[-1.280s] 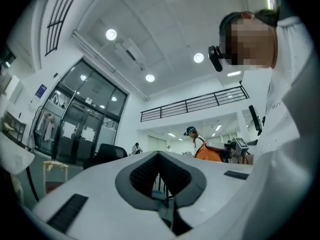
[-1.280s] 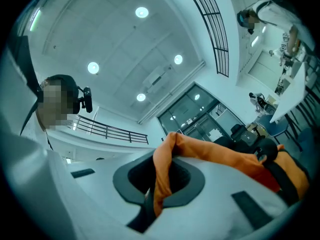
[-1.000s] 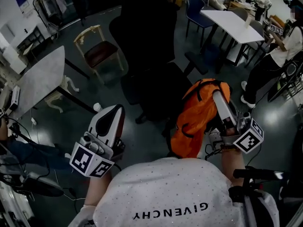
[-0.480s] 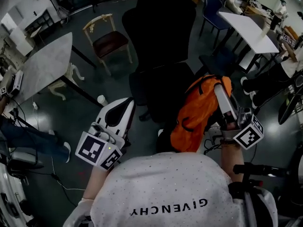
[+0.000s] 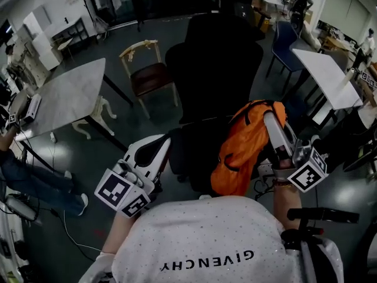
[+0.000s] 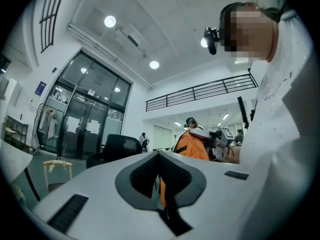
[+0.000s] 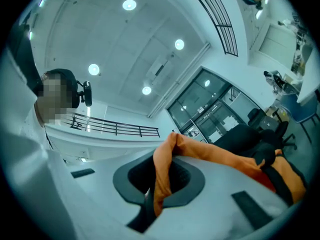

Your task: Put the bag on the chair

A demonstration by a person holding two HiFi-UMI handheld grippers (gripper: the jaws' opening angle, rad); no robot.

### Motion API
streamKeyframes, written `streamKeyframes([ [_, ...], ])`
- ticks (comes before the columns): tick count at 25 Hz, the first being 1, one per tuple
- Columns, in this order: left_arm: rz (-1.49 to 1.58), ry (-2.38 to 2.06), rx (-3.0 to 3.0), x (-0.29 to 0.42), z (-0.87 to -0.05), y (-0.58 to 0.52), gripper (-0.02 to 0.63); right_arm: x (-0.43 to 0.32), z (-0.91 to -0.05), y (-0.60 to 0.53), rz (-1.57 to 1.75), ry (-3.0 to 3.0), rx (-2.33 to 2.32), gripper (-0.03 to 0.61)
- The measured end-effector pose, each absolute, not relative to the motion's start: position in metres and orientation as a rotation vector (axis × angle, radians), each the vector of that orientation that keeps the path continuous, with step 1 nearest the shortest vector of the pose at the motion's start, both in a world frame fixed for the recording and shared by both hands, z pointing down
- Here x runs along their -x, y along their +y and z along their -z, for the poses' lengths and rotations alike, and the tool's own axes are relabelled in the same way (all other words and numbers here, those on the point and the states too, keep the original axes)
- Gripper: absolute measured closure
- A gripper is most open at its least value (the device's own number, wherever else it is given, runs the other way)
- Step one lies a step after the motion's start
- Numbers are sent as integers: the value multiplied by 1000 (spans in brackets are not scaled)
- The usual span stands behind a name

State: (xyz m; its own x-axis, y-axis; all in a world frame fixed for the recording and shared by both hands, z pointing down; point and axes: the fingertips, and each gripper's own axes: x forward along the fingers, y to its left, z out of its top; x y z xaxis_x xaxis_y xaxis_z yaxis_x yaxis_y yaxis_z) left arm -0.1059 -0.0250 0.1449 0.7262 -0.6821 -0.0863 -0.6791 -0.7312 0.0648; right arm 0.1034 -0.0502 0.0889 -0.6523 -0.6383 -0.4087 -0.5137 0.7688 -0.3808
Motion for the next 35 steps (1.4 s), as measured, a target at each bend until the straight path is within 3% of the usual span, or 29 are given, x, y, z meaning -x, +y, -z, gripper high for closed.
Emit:
streamKeyframes([
  [8, 114, -1218, -2791, 95, -138, -101, 614, -92, -84, -154, 359, 2532, 800, 571],
  [21, 25, -1418, -2653, 103, -180, -206, 614, -62, -156, -270, 544, 2530, 723, 571],
  [29, -176, -1414, -2561, 112, -238, -231, 614, -32, -228, -300, 569, 2634, 788, 572],
  [35, -70, -1359, -2530, 109, -283, -237, 614, -21, -289, -313, 653, 2628, 876, 572],
])
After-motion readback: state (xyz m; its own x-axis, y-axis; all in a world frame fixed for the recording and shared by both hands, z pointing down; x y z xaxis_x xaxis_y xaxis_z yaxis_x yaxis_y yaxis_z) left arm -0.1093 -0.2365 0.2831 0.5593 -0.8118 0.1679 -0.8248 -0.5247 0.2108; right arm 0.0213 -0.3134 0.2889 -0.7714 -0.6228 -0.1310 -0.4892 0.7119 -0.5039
